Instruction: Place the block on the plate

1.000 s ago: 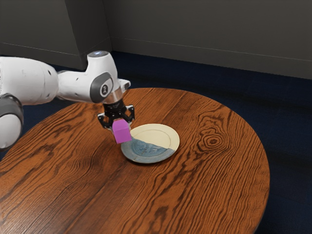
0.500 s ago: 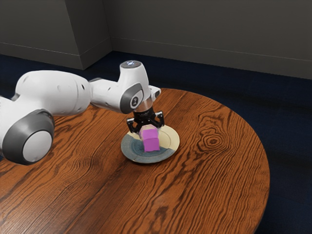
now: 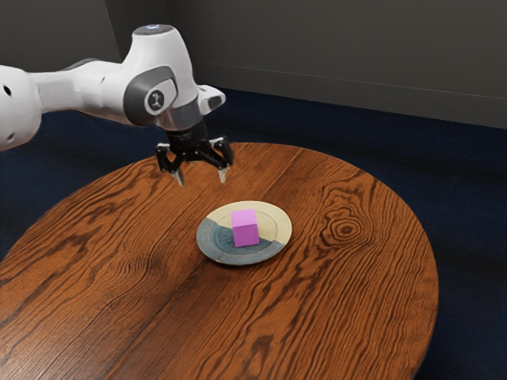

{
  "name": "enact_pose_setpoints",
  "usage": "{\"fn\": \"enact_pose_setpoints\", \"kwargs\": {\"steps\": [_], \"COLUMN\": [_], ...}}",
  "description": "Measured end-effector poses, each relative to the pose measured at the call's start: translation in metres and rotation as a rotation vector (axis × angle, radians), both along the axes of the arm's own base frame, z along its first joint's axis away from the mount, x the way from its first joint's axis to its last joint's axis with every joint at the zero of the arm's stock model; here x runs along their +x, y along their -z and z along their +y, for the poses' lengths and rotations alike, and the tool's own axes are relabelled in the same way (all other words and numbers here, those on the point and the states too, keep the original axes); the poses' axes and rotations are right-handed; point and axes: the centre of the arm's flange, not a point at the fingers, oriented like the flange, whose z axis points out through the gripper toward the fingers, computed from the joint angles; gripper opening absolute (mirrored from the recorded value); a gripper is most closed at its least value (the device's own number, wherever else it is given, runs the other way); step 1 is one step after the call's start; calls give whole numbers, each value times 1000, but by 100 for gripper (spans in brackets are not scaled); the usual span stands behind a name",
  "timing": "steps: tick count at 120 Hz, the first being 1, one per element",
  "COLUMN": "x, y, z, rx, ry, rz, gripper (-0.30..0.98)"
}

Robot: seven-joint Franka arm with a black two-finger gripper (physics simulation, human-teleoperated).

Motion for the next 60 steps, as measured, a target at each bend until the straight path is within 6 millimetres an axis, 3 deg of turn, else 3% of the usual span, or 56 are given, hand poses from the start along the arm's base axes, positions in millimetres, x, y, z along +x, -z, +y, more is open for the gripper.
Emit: {"fn": "enact_pose_setpoints", "kwargs": {"steps": [31, 60], "x": [-1, -7], "y": [-78, -104], "z": [18, 42], "rx": [36, 52], "ry": [253, 403], "rz": [5, 41], "gripper": [68, 68]}}
